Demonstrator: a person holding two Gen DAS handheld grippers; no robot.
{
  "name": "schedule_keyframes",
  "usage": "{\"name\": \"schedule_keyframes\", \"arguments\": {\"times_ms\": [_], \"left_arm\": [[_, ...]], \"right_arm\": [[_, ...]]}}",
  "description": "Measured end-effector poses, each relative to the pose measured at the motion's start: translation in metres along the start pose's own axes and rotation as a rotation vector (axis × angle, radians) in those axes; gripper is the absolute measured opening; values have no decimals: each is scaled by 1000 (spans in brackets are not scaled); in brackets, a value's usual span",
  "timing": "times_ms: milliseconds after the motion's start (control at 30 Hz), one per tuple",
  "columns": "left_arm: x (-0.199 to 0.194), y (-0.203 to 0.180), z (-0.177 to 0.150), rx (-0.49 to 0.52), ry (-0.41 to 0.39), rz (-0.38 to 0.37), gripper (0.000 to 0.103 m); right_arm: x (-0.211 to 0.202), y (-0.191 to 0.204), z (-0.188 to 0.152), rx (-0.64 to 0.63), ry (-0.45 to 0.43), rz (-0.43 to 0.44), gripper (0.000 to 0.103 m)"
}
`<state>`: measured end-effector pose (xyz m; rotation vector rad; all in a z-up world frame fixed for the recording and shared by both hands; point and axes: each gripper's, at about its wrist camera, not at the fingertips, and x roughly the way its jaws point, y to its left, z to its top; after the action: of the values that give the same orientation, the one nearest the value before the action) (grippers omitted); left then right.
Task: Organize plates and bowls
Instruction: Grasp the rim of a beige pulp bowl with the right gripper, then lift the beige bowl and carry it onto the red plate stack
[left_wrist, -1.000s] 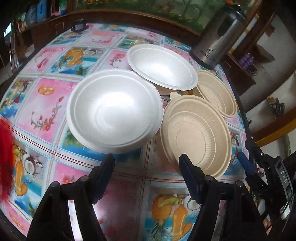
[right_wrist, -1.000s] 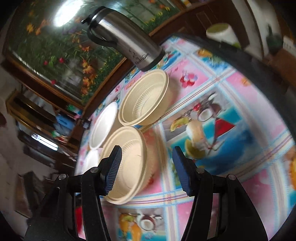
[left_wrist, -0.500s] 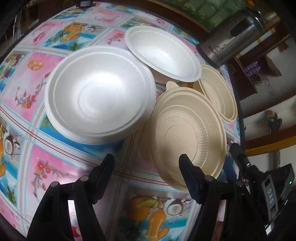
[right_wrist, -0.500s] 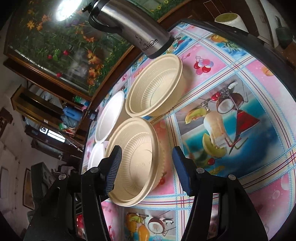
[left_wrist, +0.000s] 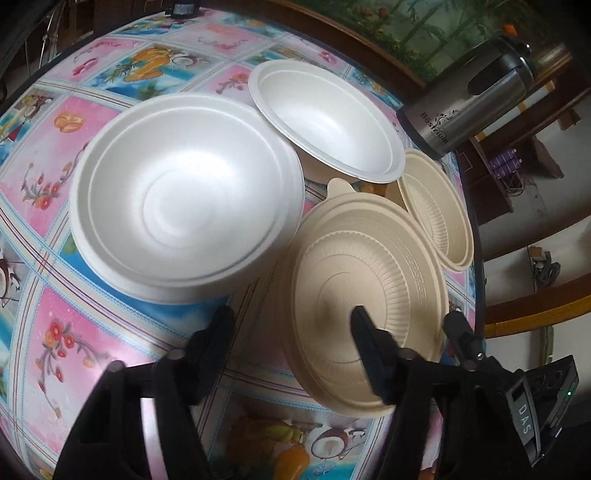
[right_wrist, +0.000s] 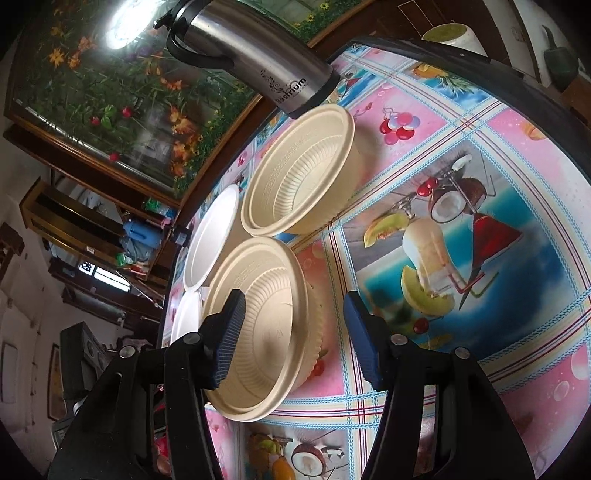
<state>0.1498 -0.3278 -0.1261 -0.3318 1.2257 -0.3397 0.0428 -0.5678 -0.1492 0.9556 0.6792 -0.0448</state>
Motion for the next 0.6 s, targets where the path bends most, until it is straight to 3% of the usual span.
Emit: {"name": "schedule_keyframes", "arguments": {"times_ms": [67,133,167,233,300,600], "left_arm": [[7,-1,2,-6,27,-14,40],[11,-3,2,11,33,-13,24],[11,-3,2,14,32,-10,22],[12,-2,0,21,28,-15,13],[10,-4,-2,41,19,-15,12],[1,0,-17,138,26,-10,11]], "right_arm": [[6,0,-1,0,18,-9,45],[10,0,-2,-9,26,-27,29],[10,0,-3,-17,19,-38,17],[8,1,-4,-36,1,-54,12],[5,3,-6,-45,-12,-57,8],[-13,3,-33,-31,-36,-92,8]]}}
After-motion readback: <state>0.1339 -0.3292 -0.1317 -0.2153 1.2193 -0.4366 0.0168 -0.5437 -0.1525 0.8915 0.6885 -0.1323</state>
